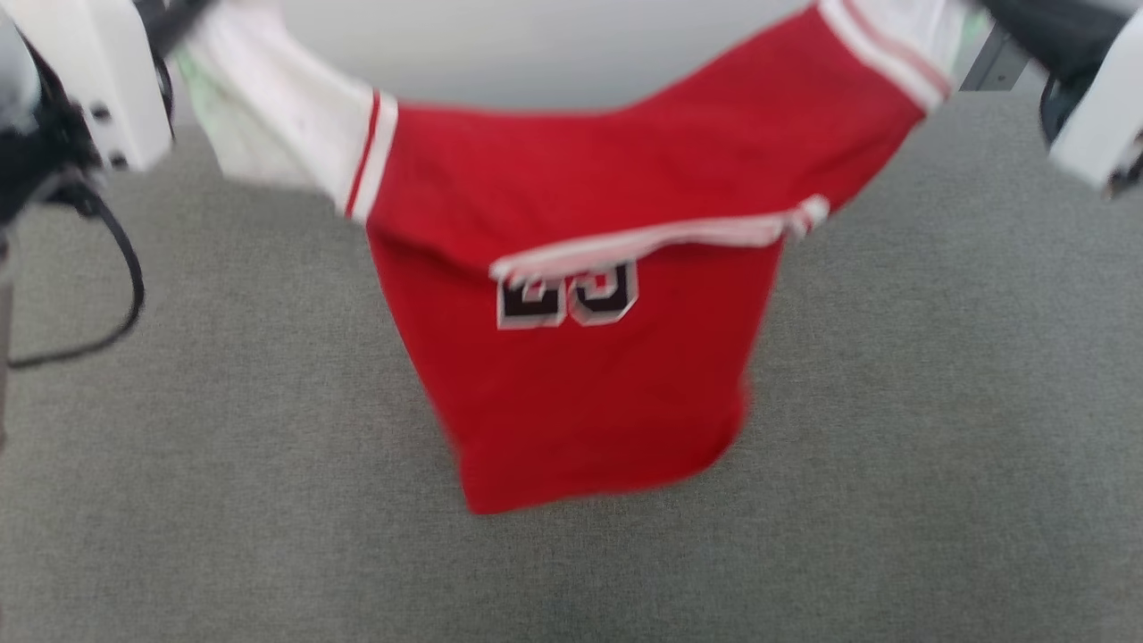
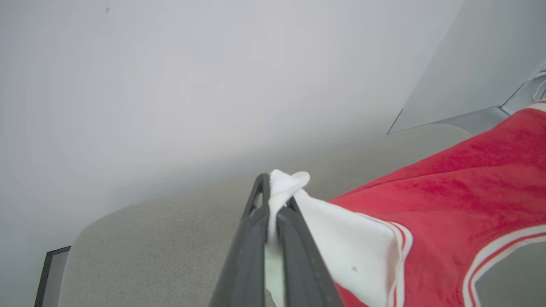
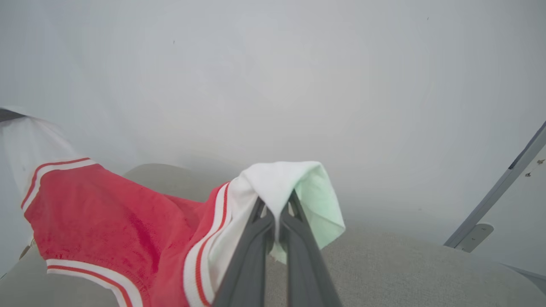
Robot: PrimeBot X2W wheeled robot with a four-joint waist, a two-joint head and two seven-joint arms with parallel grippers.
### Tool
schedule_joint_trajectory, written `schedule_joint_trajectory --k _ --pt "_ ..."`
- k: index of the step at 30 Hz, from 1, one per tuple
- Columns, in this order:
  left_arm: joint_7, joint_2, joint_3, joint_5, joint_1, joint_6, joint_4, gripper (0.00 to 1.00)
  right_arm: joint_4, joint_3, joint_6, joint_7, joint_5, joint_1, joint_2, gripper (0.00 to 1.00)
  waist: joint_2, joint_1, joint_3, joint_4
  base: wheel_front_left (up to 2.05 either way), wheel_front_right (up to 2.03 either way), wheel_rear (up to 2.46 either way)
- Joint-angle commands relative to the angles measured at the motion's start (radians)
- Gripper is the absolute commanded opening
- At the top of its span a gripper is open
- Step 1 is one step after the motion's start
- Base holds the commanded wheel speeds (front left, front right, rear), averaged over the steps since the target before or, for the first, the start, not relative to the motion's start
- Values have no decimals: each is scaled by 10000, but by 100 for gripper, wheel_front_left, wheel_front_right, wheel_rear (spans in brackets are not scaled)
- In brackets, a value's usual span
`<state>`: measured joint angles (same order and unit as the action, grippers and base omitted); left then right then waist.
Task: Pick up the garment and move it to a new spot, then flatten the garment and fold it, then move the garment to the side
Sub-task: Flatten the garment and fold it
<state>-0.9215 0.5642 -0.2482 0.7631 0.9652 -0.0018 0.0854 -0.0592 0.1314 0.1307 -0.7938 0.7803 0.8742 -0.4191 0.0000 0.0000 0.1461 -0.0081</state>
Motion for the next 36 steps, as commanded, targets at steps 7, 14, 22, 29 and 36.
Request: schedule_joint_trajectory --k 7,14,22,29,36 --pt "396 -249 -71 -155 1372 -336 900 0 -610 -197 0 414 -428 1292 585 0 0 0 -252 -62 0 0 0" --pt "693 -343 -261 -402 2307 -613 1611 0 -1253 -420 0 734 -1412 2243 969 0 0 0 -191 -115 0 0 0" --pt "2456 -811 -530 -1113 3795 -934 2968 0 -2986 -188 0 2719 -2582 3808 1255 0 0 0 884 -111 0 0 0" --pt "5429 -1247 -707 -2177 5756 -1073 4745 0 -5073 601 0 6295 -3687 5543 1364 0 0 0 2007 -99 0 0 0" --pt "9523 -1690 -852 -3046 7251 -1178 6230 0 -6941 981 -1 10138 -5582 7101 1351 0 0 0 2715 43 0 0 0"
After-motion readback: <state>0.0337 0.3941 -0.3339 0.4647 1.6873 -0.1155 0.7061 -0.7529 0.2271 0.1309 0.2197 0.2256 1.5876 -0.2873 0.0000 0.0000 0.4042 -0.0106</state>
